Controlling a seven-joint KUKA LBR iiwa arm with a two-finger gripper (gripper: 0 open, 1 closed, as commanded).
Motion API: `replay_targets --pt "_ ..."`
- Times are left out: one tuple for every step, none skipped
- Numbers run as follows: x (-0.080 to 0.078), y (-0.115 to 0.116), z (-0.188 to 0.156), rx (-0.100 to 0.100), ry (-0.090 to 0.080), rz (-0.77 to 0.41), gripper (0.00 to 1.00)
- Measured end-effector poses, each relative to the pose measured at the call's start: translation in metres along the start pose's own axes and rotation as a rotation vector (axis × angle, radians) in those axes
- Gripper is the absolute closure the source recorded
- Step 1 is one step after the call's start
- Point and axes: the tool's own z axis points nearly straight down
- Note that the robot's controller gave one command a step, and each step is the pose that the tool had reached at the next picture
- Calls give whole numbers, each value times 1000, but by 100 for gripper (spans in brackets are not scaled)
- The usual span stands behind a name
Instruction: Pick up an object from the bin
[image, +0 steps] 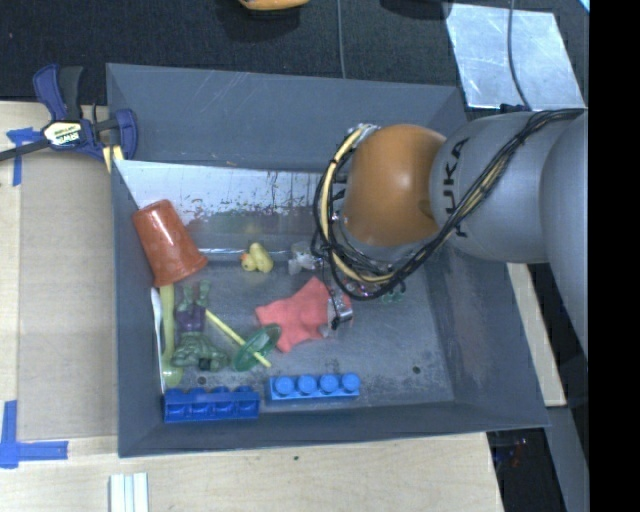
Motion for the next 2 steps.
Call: replay_targets --pt "-7 -4 13 2 -10 -149 100" --pt "-7 -4 13 2 -10 -149 100"
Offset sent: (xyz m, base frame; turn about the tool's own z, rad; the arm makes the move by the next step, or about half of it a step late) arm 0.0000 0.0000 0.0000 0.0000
